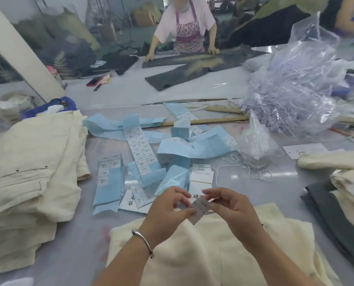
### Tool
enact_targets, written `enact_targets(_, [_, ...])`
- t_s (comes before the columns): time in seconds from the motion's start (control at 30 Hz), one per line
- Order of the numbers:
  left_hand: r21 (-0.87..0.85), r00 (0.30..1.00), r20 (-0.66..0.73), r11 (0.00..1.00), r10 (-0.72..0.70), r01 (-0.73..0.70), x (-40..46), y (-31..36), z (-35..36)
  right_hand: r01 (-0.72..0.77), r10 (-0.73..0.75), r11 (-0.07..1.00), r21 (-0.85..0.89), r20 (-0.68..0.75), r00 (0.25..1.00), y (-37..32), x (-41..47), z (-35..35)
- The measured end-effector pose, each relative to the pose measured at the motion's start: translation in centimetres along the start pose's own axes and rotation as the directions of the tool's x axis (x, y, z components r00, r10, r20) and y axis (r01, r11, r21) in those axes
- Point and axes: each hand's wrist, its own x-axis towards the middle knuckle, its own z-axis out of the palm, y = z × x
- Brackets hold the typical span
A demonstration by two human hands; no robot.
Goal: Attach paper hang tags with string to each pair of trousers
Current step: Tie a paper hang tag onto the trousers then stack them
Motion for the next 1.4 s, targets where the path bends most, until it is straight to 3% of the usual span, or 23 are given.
enact_targets(0.03, [-0.017, 0.999, -0.024, 0.999, -0.041, 0.040, 0.0, -0.1, 0.3, -0.016, 0.015, 1.000, -0.027, -0.033, 0.999, 0.8, 0.3, -0.4])
enact_targets(0.1, [-0.108, 0.987, -0.099, 0.987, -0.130, 0.119, 0.0, -0.6, 1.0, -0.047, 0.014, 0.969, -0.244, -0.133, 0.991, 2.9, 1.5, -1.1])
enact_targets(0.17, [-0.262, 0.961, -0.187, 0.953, -0.206, 0.153, -0.2, -1.2, 1.9, -0.071, -0.003, 0.835, -0.546, -0.133, 0.991, 4.4, 2.9, -1.3])
enact_targets(0.27, [-0.453, 0.927, -0.228, 0.875, -0.298, 0.169, -0.3, -1.5, 3.5, 0.122, -0.031, 0.482, -0.867, 0.122, 0.992, 6.0, 5.3, -0.2])
enact_targets(0.33, [-0.407, 0.936, -0.247, 0.903, -0.252, 0.136, -0.3, -1.7, 4.4, 0.285, -0.037, 0.301, -0.910, 0.288, 0.957, 6.6, 6.7, 0.5])
enact_targets(0.4, [-0.287, 0.953, -0.263, 0.955, -0.150, 0.071, -0.1, -1.7, 5.0, 0.346, -0.021, 0.214, -0.914, 0.350, 0.937, 7.0, 7.7, 0.4])
enact_targets(0.57, [-0.254, 0.958, -0.259, 0.966, -0.120, 0.052, 1.2, -2.6, 5.4, 0.425, -0.006, 0.121, -0.897, 0.428, 0.904, 7.6, 8.8, -0.2])
enact_targets(0.83, [-0.642, 0.932, -0.204, 0.760, -0.299, 0.103, 2.1, -3.4, 4.8, 0.553, 0.039, -0.023, -0.833, 0.552, 0.833, 7.5, 9.1, -0.5])
enact_targets(0.97, [-0.598, 0.956, -0.145, 0.792, -0.254, 0.120, 2.5, -3.3, 3.9, 0.585, 0.055, -0.065, -0.808, 0.583, 0.811, 7.1, 9.1, -0.9])
enact_targets(1.17, [-0.543, 0.947, -0.047, 0.804, -0.318, 0.243, 3.5, -3.9, 4.0, 0.667, 0.128, -0.055, -0.743, 0.658, 0.743, 6.7, 9.5, -2.5])
enact_targets(1.3, [-0.479, 0.946, -0.073, 0.843, -0.315, 0.243, 3.6, -4.5, 3.9, 0.660, 0.143, -0.051, -0.749, 0.649, 0.747, 6.8, 9.2, -2.6])
enact_targets(1.4, [-0.456, 0.959, -0.001, 0.854, -0.283, 0.251, 3.5, -5.4, 3.2, 0.661, 0.156, -0.045, -0.749, 0.648, 0.745, 6.4, 9.1, -2.6])
